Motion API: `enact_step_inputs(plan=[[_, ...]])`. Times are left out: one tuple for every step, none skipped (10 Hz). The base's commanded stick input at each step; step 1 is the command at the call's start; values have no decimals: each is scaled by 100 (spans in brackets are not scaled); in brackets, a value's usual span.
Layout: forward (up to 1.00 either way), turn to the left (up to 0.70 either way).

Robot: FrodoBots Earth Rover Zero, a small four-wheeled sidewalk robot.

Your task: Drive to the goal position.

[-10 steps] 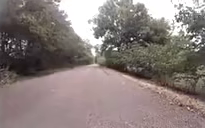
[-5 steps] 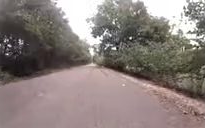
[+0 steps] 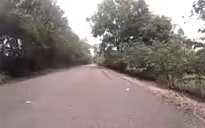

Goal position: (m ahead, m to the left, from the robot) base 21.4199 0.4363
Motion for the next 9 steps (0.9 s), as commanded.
enact_step_inputs(plan=[[70,0],[70,0],[70,0],[70,0],[70,0],[70,0],[70,0],[70,0],[70,0]])
